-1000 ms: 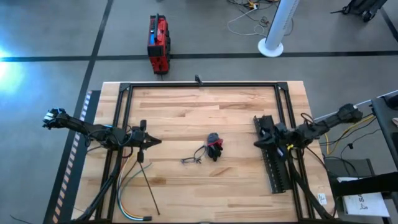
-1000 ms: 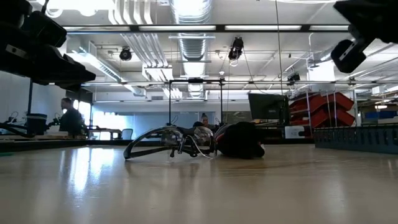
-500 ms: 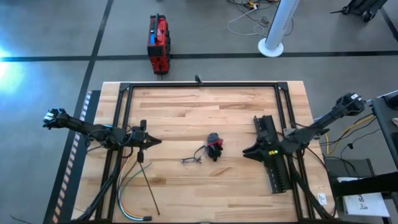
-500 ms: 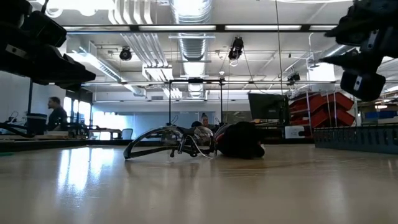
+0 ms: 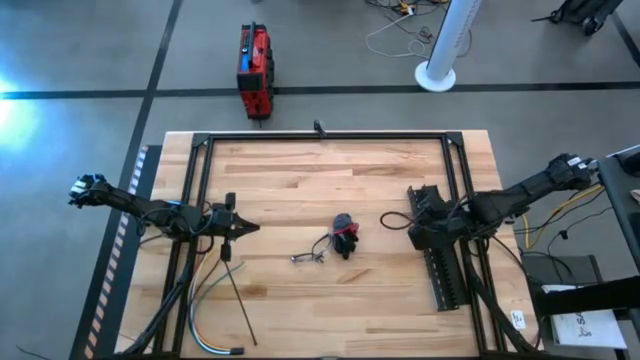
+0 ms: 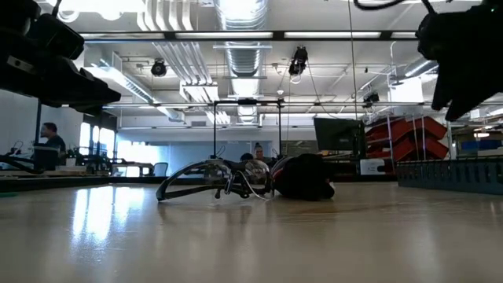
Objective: Ziptie cables
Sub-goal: Move the black cable duct to the center of the table
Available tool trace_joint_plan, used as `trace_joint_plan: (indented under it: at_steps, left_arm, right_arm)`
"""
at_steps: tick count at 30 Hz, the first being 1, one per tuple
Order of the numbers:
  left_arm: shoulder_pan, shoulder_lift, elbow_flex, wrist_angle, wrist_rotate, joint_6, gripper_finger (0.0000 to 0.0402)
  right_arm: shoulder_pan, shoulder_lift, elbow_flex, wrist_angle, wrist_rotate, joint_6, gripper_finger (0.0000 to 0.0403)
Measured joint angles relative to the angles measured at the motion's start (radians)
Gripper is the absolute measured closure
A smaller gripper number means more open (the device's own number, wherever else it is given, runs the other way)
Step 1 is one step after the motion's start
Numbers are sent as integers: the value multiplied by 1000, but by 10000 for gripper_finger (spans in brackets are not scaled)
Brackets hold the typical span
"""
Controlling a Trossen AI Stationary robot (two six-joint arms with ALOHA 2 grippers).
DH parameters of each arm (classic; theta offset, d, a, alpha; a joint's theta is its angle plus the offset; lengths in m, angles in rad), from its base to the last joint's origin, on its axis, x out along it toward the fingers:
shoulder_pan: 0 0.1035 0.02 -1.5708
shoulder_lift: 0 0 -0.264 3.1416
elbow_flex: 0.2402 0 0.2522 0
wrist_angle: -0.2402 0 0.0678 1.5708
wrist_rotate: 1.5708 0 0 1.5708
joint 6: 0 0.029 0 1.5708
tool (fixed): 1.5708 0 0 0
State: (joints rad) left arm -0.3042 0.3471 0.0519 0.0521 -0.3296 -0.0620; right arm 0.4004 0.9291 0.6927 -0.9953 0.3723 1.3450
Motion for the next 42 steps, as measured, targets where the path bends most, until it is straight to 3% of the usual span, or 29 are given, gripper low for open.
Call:
trace_joint_plan:
  at_steps: [8,17,23,32,42]
  left_arm:
    - [0,0,0,1,0,0,400]
    - [0,0,0,8,0,0,400]
    - [0,0,0,8,0,0,400]
    - [0,0,0,8,0,0,400]
    - [0,0,0,8,0,0,400]
  right_arm:
    - [-43,213,-25,-31,-81,61,203]
    - [-136,412,-26,27,-272,-44,210]
    - [-141,503,-25,115,-323,-90,256]
    - [-142,541,15,145,-350,-96,392]
    - [-177,465,153,102,-243,-166,400]
